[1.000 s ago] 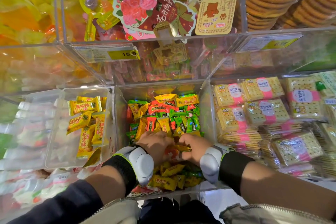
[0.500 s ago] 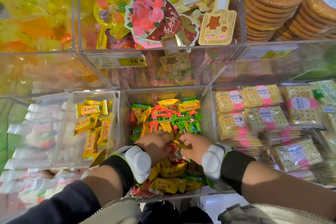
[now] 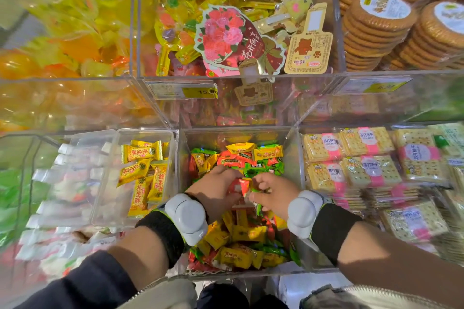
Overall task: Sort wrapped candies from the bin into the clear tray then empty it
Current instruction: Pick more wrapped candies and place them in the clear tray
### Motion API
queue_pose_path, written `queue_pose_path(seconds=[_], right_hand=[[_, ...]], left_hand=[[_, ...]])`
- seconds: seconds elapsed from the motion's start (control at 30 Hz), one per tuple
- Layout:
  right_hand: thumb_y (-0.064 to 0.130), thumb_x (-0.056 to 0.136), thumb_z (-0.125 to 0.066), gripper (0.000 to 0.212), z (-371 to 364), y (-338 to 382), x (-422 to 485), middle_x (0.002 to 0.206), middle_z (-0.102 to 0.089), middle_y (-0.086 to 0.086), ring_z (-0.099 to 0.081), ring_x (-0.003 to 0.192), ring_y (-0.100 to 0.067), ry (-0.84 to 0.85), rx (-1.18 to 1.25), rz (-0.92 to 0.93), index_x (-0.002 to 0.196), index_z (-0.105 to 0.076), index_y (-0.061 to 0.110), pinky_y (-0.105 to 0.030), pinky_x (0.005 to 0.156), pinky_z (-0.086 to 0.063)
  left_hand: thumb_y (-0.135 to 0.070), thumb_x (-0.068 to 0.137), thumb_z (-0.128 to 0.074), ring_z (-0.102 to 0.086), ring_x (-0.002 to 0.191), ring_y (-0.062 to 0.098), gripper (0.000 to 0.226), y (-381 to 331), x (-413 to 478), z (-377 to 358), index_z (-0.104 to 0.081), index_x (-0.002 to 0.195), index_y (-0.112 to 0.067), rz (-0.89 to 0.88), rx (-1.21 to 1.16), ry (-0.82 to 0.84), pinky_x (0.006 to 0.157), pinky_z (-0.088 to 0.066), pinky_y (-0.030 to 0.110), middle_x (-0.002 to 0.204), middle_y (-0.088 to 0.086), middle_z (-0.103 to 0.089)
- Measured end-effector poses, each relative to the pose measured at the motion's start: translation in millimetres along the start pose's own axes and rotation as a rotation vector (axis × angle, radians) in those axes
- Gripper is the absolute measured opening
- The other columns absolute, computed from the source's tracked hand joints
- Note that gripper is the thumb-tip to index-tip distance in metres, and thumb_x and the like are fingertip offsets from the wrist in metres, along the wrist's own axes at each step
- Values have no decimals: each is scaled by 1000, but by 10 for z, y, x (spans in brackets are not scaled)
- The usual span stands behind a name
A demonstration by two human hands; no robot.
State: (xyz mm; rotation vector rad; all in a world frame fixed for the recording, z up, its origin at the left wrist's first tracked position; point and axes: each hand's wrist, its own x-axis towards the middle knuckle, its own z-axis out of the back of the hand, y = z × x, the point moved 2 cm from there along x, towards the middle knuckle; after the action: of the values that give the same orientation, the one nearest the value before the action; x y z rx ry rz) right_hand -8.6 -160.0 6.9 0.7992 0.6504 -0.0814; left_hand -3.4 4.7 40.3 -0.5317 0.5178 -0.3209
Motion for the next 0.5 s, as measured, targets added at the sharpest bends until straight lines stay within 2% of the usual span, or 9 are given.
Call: queue_pose_path(seconds=[0.07,0.2,0.27,0.33,0.5], right_hand=[[37,79,-67,38,18,70,3,107,-52,4,-63,95,-21,-22,38,6,114,-55,27,-43,84,-55],[32,84,-62,44,22,242,-19,108,-50,3,-66,76,-21,-39,75,20,124,-49,23,-33,72,-59],[30,85,-61,43,27,327,-29,105,-50,4,-66,86,-24,-54,66,36,125,-48,20,-36,76,-59],[29,85,-60,40,30,416,-44,105,-50,3,-64,96,-26,-64,68,51,123,-49,20,-41,81,-57],[31,87,-56,31,44,630,-61,123,-55,-5,-67,92,-24,-71,117,93,116,-50,20,-44,82,-56]], left_hand=[[-28,89,-54,-49,114,23,46,4,-21,53,-41,133,-26,4,-35,-56,94,-38,29,129,3,-42],[-27,87,-57,-48,103,14,47,16,-92,159,-42,132,-26,5,-105,-151,87,-33,19,126,1,-41],[-26,87,-57,-44,96,9,48,17,-124,211,-42,132,-26,1,-126,-198,86,-32,18,123,1,-41],[-27,86,-57,-49,96,12,47,13,-158,272,-42,131,-26,-4,-147,-247,85,-33,17,121,1,-41],[-29,87,-56,-52,105,18,47,-7,-243,444,-40,131,-28,-11,-180,-380,87,-36,21,124,1,-43]])
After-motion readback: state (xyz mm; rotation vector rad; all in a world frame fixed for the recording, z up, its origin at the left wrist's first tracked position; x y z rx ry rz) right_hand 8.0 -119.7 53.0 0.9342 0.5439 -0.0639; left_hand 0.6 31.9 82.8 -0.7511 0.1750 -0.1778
